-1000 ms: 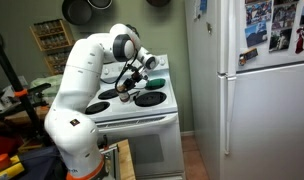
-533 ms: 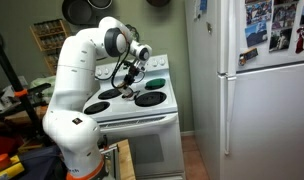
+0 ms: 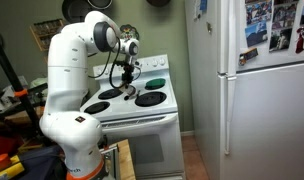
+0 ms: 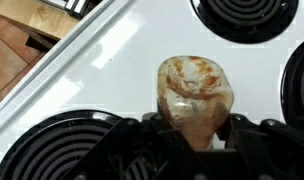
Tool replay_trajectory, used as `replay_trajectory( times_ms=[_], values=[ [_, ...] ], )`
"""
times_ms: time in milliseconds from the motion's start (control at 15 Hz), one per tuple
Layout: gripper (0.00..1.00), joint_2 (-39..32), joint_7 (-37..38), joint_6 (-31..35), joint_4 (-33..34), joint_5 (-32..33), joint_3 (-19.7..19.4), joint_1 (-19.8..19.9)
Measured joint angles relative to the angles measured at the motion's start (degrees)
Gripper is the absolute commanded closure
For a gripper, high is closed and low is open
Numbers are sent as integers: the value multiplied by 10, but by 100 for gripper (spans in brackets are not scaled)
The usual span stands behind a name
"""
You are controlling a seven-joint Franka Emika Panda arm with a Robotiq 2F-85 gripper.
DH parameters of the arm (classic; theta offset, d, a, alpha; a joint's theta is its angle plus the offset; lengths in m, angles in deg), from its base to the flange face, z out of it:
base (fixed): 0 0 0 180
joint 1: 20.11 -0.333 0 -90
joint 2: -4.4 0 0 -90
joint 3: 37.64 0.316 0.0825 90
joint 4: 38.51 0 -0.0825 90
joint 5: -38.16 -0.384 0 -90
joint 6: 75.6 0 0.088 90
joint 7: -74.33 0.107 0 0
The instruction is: Place the ketchup bottle upright
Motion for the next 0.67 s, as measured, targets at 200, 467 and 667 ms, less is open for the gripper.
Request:
replay_trajectory(
  times_ms=[200, 467, 667],
  values=[
    [80, 18, -56, 19, -28, 25, 4, -5],
    [80, 39, -143, 31, -68, 50, 7, -5],
    [80, 51, -191, 58, -99, 50, 11, -5]
  ],
)
